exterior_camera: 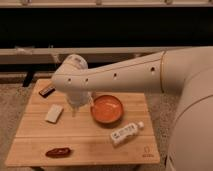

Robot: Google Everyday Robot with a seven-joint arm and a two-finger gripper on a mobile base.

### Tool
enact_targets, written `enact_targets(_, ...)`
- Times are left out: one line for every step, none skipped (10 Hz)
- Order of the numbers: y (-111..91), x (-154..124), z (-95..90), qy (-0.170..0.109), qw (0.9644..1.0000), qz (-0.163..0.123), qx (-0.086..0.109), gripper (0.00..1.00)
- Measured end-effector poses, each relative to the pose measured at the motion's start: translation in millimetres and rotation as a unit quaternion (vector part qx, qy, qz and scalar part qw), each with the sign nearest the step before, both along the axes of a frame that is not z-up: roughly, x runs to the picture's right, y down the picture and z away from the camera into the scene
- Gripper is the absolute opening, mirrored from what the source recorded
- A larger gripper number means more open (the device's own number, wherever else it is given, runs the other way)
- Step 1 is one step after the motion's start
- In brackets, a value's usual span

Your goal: Move the arm in a circular motion

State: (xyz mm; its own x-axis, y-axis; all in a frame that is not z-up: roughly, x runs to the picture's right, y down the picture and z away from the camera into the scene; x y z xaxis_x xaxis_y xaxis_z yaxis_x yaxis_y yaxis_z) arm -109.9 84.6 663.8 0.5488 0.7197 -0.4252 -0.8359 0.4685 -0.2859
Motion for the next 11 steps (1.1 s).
enact_targets(0.0,0.9,-0.3,0.000,1.0000,0.001,0.001,0.65)
enact_targets(-0.1,2.1,-0.4,0.000,1.0000,0.001,0.002,0.65)
enact_targets(-0.4,2.5,-0.5,0.000,1.0000,0.001,0.002,0.65)
enact_targets(-0.4,3.3,-0.4,0.000,1.0000,0.002,0.003,0.65)
enact_targets(-1.0,4.8,-0.3,0.000,1.0000,0.003,0.003,0.65)
enact_targets(-1.0,5.6,-0.4,0.001,1.0000,0.003,0.004,0.65)
enact_targets(-1.3,6.0,-0.7,0.000,1.0000,0.004,0.005,0.65)
enact_targets(-1.3,7.0,-0.5,0.001,1.0000,0.004,0.005,0.65)
enact_targets(-1.4,7.6,-0.6,0.001,1.0000,0.005,0.006,0.65)
enact_targets(-1.5,8.5,-0.4,0.001,1.0000,0.006,0.006,0.65)
enact_targets(-1.8,9.3,-0.6,0.001,1.0000,0.006,0.007,0.65)
